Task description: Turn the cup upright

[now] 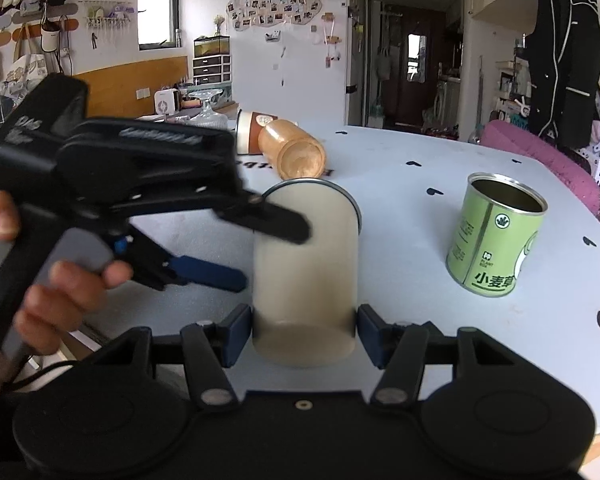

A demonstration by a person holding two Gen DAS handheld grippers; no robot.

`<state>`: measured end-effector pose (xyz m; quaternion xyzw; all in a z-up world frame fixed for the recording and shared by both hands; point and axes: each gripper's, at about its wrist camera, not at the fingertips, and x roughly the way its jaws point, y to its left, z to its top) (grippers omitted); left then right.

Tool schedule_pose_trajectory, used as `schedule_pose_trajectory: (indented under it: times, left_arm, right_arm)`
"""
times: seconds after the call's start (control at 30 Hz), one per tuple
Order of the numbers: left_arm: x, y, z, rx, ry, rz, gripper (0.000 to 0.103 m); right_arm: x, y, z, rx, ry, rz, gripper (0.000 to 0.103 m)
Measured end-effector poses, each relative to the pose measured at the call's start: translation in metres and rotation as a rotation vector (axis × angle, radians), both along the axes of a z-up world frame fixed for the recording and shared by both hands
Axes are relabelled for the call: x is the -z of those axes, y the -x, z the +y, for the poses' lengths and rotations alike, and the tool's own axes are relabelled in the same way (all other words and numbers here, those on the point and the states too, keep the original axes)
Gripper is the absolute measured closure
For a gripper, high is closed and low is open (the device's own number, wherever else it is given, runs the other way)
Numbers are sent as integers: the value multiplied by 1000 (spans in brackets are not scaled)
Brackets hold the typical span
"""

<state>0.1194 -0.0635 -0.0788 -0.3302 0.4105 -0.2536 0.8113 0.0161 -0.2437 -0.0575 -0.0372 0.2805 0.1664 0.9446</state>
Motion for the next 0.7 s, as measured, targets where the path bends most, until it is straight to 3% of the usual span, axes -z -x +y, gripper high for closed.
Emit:
schedule_pose_trajectory:
  times: [0.3, 0.5, 0.57, 0.7]
  left_arm:
    - [3, -7, -1, -33, 11, -47, 24]
    - [-32, 24, -6, -6, -72, -317, 25]
    - [-43, 37, -14, 16, -152, -405, 25]
    - [-47, 55, -23, 32, -242, -512, 22]
  right_arm:
    - [0, 4, 4, -10, 15, -8, 44]
    - [0, 4, 5, -18, 23, -20, 44]
    - [1, 2, 6, -18, 24, -22, 44]
    - [7, -2, 10, -9, 24, -41, 44]
